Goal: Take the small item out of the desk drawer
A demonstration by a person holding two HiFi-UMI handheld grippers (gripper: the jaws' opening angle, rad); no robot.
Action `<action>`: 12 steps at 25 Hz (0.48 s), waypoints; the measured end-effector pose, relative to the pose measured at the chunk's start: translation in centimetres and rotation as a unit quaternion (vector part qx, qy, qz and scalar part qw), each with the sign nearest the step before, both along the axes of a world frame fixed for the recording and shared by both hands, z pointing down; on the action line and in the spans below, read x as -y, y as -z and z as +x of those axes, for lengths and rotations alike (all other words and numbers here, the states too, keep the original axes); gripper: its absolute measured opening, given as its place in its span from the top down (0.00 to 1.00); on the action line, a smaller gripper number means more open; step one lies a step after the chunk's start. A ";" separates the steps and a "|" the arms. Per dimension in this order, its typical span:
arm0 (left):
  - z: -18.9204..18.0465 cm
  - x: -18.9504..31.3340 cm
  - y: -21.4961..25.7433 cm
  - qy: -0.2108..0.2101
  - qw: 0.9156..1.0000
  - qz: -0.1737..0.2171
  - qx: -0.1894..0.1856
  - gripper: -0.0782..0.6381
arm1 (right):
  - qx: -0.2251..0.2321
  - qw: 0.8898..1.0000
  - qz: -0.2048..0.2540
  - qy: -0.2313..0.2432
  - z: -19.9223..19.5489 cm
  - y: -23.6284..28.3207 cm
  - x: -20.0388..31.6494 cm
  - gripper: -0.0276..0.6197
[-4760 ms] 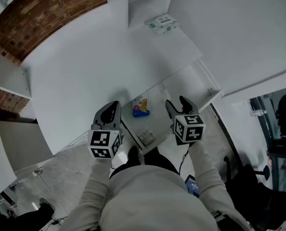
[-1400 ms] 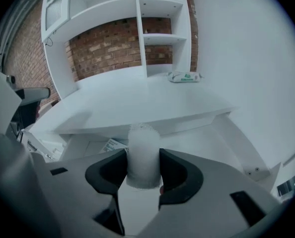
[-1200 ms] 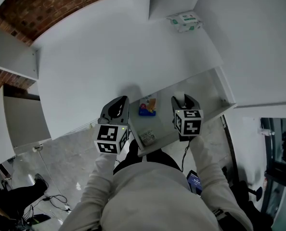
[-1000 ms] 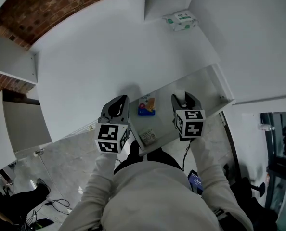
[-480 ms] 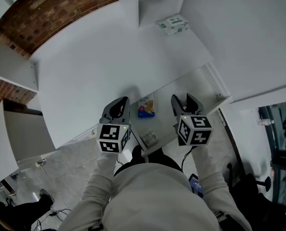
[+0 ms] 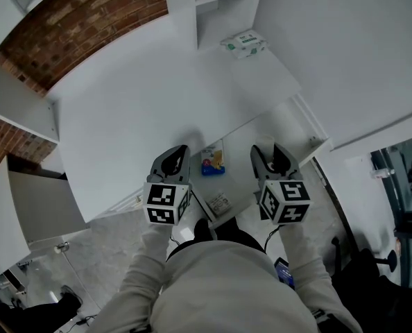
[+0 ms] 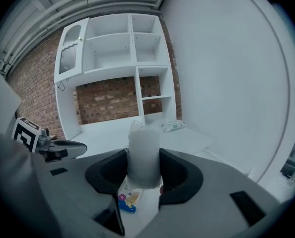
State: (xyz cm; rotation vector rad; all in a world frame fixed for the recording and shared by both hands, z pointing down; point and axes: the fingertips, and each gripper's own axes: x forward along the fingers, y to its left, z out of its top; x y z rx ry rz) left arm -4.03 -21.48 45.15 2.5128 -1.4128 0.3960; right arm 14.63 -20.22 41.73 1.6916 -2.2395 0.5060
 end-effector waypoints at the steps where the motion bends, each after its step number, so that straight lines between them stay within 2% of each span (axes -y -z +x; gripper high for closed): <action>1: -0.1 0.0 0.1 0.001 1.000 0.001 -0.001 0.86 | 0.001 1.000 0.003 -0.002 0.0 0.3 -0.2 0.64; 12: -0.8 -0.3 0.5 -0.002 1.000 0.012 -0.007 0.86 | 0.015 0.999 0.038 -0.023 0.2 2.8 -2.3 0.64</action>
